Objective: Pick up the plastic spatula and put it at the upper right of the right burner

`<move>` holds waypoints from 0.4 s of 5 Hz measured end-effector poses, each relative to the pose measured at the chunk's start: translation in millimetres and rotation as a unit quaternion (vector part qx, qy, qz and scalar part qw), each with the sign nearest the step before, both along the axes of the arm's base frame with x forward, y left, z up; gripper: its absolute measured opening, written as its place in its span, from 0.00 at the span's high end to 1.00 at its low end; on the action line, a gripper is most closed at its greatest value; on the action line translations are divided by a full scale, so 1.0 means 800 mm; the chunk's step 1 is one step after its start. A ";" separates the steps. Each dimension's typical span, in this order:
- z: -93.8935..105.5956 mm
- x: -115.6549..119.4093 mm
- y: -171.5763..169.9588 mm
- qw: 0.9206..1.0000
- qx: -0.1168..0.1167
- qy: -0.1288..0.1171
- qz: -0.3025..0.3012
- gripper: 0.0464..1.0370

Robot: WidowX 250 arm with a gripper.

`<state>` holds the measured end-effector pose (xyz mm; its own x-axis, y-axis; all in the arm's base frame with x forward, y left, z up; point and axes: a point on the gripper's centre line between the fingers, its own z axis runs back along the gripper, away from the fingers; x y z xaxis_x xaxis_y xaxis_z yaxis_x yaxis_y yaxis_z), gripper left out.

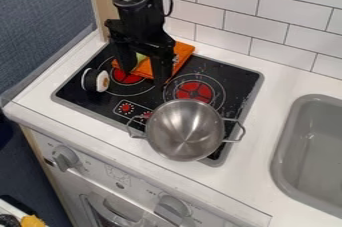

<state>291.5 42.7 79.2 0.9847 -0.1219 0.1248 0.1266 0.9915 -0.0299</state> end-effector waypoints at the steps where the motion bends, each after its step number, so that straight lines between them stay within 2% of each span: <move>1: -0.010 -0.002 -0.001 1.000 -0.003 0.014 0.001 0.04; 2: -0.015 0.014 0.022 1.000 0.003 0.013 0.013 0.04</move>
<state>303.1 60.2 67.3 0.9903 -0.0975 0.0992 0.1006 0.9946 -0.0272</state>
